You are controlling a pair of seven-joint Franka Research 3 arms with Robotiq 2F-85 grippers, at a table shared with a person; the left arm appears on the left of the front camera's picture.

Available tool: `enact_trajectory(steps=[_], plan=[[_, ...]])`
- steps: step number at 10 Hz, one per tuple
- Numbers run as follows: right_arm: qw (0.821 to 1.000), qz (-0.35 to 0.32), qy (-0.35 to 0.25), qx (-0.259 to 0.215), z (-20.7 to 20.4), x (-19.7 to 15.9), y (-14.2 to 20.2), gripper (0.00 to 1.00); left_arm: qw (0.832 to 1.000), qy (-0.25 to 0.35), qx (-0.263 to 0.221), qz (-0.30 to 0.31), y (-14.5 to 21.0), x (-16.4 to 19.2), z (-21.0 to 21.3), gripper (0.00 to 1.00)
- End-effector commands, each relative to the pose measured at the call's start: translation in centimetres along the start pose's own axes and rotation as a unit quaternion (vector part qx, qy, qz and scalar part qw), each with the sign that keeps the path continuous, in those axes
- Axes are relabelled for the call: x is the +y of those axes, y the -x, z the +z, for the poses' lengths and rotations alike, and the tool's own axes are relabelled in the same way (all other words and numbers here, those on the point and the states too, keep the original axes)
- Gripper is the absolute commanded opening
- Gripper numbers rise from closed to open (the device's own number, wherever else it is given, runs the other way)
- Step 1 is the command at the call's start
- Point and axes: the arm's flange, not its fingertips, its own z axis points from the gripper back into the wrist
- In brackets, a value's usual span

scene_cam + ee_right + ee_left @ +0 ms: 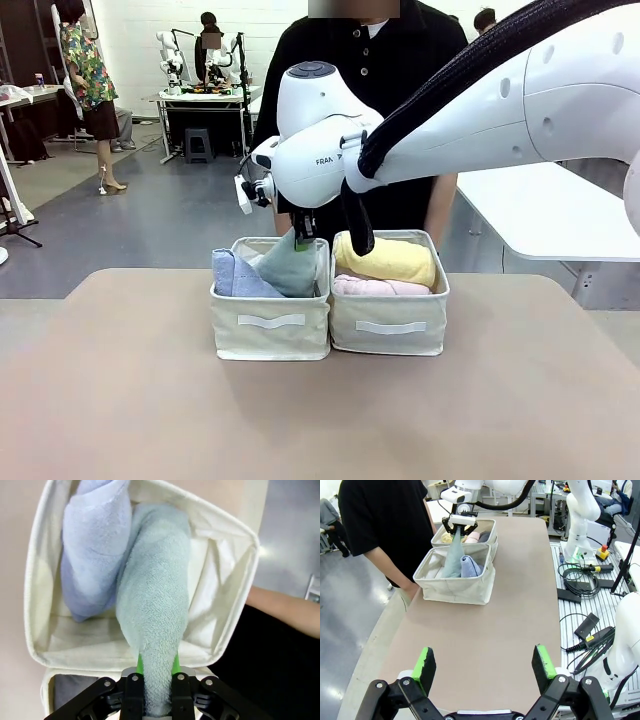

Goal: Sort the towels based on their folding style.
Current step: Pick up another triangle-folded towel from the table and place it in the left Fabric basket.

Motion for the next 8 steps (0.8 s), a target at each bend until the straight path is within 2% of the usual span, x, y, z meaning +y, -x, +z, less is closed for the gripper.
enact_trajectory(steps=[1, 3, 8], plan=[[0.999, 0.051, -0.014, 0.006, -1.2, -0.2, -0.4, 0.19, 1.000, -0.003, -0.005, -0.001, -0.1, -0.1, 0.1, 1.00], [0.997, 0.066, -0.031, 0.003, -1.9, 0.1, -0.5, 0.19, 1.000, -0.003, -0.005, -0.001, -0.1, -0.1, 0.1, 1.00], [0.996, 0.040, -0.071, -0.022, -4.2, 1.0, 0.2, 0.19, 1.000, -0.003, -0.005, -0.001, -0.1, -0.1, 0.1, 1.00]])
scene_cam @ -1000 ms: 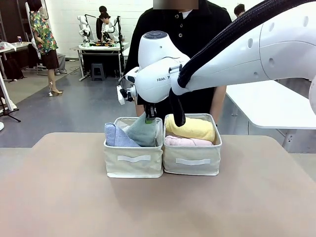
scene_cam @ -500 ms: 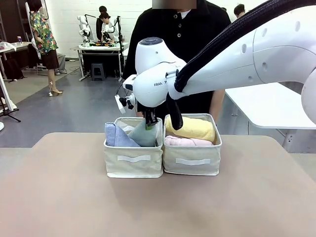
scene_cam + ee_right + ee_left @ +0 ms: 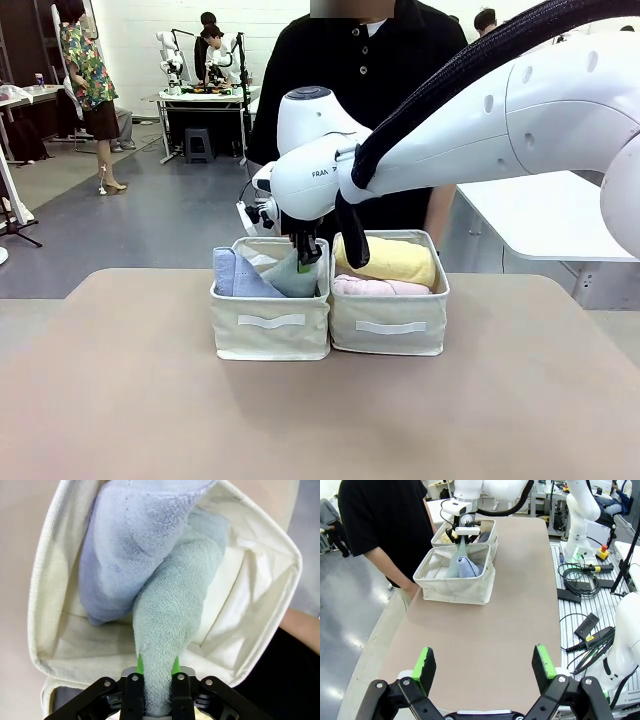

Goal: Sort the towels based on their folding style.
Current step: Pick up another triangle-folded towel from the table and place it in the left Fabric basket.

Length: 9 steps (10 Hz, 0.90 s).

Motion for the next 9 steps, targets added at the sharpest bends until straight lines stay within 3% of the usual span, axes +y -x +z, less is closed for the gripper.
enact_trajectory(steps=[1, 4, 9], plan=[[0.999, -0.002, -0.027, -0.017, -1.12, 0.10, 0.08, 0.19, 1.000, -0.003, -0.005, -0.001, -0.11, -0.12, 0.09, 1.00], [0.999, -0.009, -0.039, -0.031, -1.89, 0.27, 0.11, 0.19, 1.000, -0.003, -0.005, -0.001, -0.11, -0.12, 0.09, 1.00], [0.999, -0.009, -0.040, -0.033, -1.69, 0.25, 0.00, 0.68, 1.000, -0.003, -0.005, -0.001, -0.11, -0.12, 0.09, 1.00]])
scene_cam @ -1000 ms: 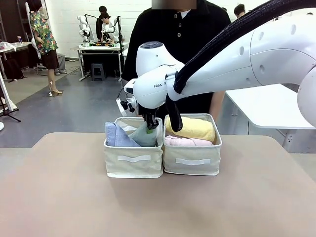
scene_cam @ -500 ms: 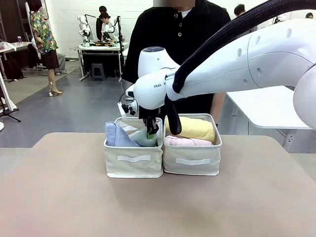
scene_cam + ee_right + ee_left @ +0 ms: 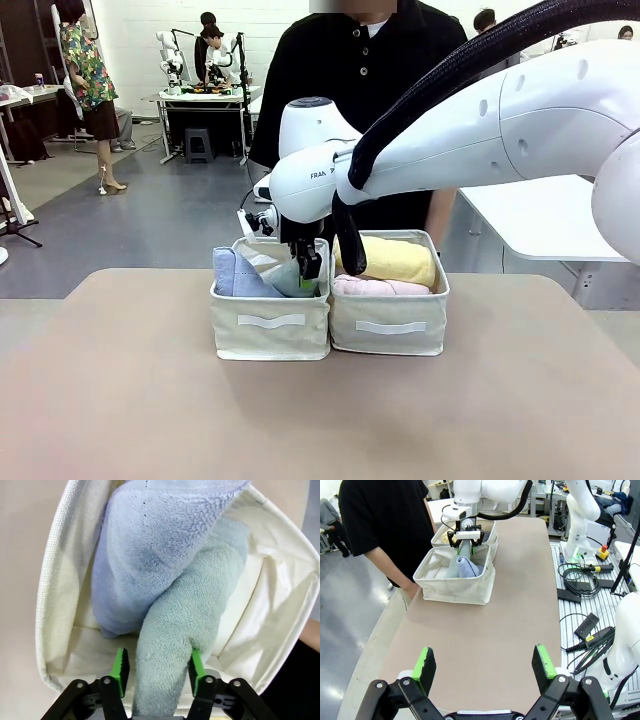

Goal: Sort the towels based on their folding style.
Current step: Pick up another triangle-folded towel from the table and place it in the left Fabric basket.

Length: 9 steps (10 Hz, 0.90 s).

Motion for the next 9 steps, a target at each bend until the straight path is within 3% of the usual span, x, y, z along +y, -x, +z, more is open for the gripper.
enact_trajectory(steps=[1, 3, 9], plan=[[1.000, 0.005, -0.009, -0.016, -0.11, -0.24, 0.11, 0.79, 1.000, -0.003, -0.005, -0.001, -0.11, -0.12, 0.09, 1.00], [1.000, 0.005, -0.009, -0.015, -0.08, -0.23, 0.16, 0.98, 1.000, -0.003, -0.005, -0.001, -0.11, -0.12, 0.09, 1.00], [1.000, 0.000, -0.006, -0.016, 0.32, -0.31, 0.21, 1.00, 1.000, -0.003, -0.005, -0.001, -0.11, -0.12, 0.09, 1.00]])
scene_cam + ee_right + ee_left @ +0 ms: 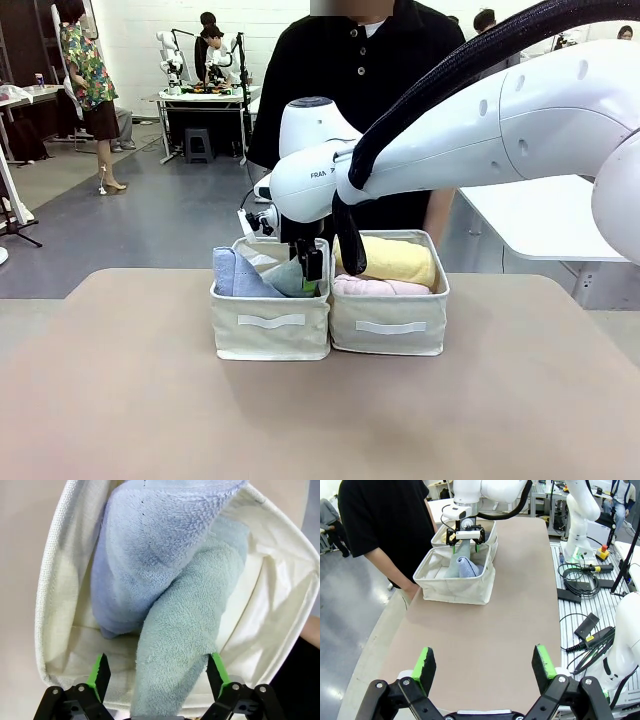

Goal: Sort the towels based on their folding style.
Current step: Pick up another triangle-folded towel from the table and place it in the left Fabric basket.

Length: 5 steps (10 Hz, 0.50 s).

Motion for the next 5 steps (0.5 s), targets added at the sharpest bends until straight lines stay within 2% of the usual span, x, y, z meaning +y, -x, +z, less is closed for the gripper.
enact_trajectory(steps=[1, 3, 4, 5], plan=[[1.000, -0.004, -0.006, -0.025, 1.0, -0.1, -0.1, 1.00, 1.000, -0.003, -0.005, -0.001, -0.1, -0.1, 0.1, 1.00], [0.998, -0.044, 0.022, -0.029, 7.5, 1.4, 0.1, 1.00, 1.000, -0.003, -0.005, -0.001, -0.1, -0.1, 0.1, 1.00], [0.993, -0.121, 0.010, -0.010, 11.5, 3.3, 1.7, 1.00, 1.000, -0.003, -0.005, -0.001, -0.1, -0.1, 0.1, 1.00], [0.987, -0.157, 0.014, -0.010, 14.3, 5.6, 3.5, 1.00, 1.000, -0.003, -0.005, -0.001, -0.1, -0.1, 0.1, 1.00]])
